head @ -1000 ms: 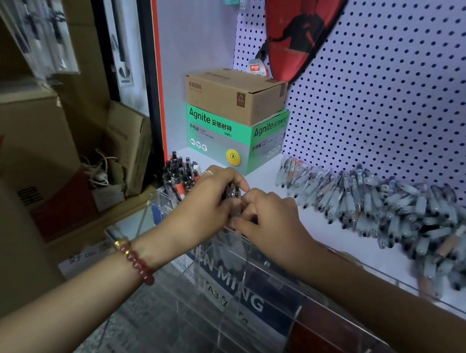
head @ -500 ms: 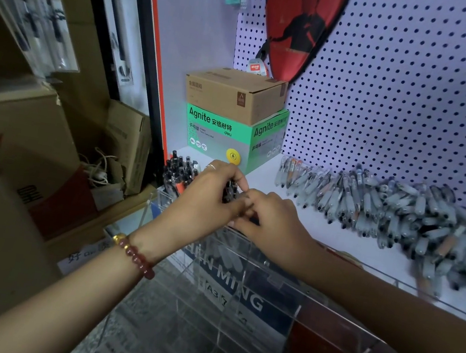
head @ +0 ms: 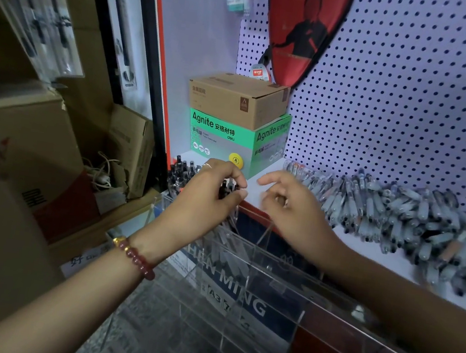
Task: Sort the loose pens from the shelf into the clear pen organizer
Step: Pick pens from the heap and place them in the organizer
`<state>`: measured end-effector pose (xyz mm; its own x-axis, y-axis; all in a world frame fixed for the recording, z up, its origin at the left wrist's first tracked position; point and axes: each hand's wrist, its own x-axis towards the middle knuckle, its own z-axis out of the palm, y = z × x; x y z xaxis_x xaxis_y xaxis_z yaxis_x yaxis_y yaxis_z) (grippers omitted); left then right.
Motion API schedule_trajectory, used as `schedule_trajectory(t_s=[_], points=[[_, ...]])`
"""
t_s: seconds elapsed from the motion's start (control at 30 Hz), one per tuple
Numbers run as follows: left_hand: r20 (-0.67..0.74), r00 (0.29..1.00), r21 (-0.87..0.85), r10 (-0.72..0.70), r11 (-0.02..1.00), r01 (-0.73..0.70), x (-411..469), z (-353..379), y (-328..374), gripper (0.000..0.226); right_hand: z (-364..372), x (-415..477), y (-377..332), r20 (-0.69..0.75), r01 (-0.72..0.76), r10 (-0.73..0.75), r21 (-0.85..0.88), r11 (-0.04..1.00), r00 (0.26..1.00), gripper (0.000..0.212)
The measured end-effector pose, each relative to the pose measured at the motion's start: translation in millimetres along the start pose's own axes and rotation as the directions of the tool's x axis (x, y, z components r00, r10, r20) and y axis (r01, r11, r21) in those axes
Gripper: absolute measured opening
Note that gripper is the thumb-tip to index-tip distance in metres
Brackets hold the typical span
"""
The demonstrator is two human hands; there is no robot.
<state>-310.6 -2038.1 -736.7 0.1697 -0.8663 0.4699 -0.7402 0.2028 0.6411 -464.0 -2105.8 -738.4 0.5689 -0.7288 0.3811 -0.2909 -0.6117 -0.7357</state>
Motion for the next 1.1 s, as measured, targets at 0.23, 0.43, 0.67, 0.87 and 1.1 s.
schedule_trajectory(t_s=[0.23,0.43,0.67,0.87,1.1], points=[[-0.036,0.998,-0.050,0.043,0.998,-0.045,7,-11,5,0.020,-42,87,77,0.140,-0.171,0.226,-0.326,0.930,0.964,0.032],[-0.053,0.998,-0.040,0.038,0.998,-0.040,16,-10,3,0.025,-28,129,117,0.417,0.131,0.314,-0.754,0.644,0.853,0.065],[-0.107,0.993,-0.037,0.054,0.998,-0.058,24,-14,3,0.025,-24,137,127,0.439,0.204,0.243,-0.750,0.630,0.865,0.037],[-0.124,0.992,-0.036,0.023,0.999,-0.028,28,-11,4,0.025,-26,137,115,0.538,0.388,0.152,-0.750,0.536,0.829,0.030],[-0.157,0.988,-0.107,0.007,0.994,-0.024,35,-8,7,0.024,-43,115,92,0.392,0.374,-0.133,-0.642,0.669,0.910,0.011]])
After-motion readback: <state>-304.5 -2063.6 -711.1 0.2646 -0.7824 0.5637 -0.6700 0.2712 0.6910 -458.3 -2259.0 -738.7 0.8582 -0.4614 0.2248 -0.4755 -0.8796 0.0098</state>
